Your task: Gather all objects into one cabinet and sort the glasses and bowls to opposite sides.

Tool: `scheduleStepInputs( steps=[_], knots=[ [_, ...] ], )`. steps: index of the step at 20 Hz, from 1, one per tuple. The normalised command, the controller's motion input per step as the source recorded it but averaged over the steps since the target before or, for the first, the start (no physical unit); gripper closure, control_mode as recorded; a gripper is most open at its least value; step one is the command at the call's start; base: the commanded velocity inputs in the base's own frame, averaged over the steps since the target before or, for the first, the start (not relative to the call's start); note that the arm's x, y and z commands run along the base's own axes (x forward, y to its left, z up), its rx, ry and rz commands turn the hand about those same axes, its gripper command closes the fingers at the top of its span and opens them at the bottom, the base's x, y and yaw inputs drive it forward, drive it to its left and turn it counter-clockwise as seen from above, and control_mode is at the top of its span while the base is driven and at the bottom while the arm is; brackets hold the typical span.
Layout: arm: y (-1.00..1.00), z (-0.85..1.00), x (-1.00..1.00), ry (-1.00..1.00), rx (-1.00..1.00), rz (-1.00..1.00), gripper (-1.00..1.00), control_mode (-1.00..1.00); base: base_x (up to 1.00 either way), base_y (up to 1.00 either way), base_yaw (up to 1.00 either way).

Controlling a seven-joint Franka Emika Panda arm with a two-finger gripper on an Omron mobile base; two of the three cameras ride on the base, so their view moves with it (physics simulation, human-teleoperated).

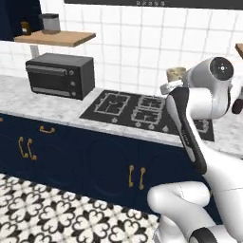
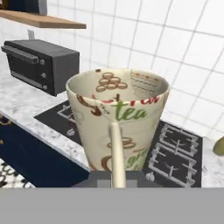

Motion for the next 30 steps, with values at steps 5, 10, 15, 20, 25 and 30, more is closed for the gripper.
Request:
scheduleStepInputs(
  steps=[5, 10, 15, 20, 25, 30],
  knots=[
    [0.0, 0.0, 0.0, 0.0, 0.0, 0.0, 1.0, 1.0, -0.34, 0.72, 0.94],
    [0.0, 0.0, 0.0, 0.0, 0.0, 0.0, 1.0, 1.0, -0.2, 0.66, 0.96],
    [0.0, 0.0, 0.0, 0.0, 0.0, 0.0, 1.0, 1.0, -0.01, 0.46, 0.96],
    [0.0, 0.0, 0.0, 0.0, 0.0, 0.0, 1.0, 1.0, 0.02, 0.25, 0.97],
    [0.0, 0.0, 0.0, 0.0, 0.0, 0.0, 1.0, 1.0, 0.08, 0.04, 0.99],
    [0.0, 0.0, 0.0, 0.0, 0.0, 0.0, 1.0, 1.0, 0.12, 0.0, 1.0]
  ],
)
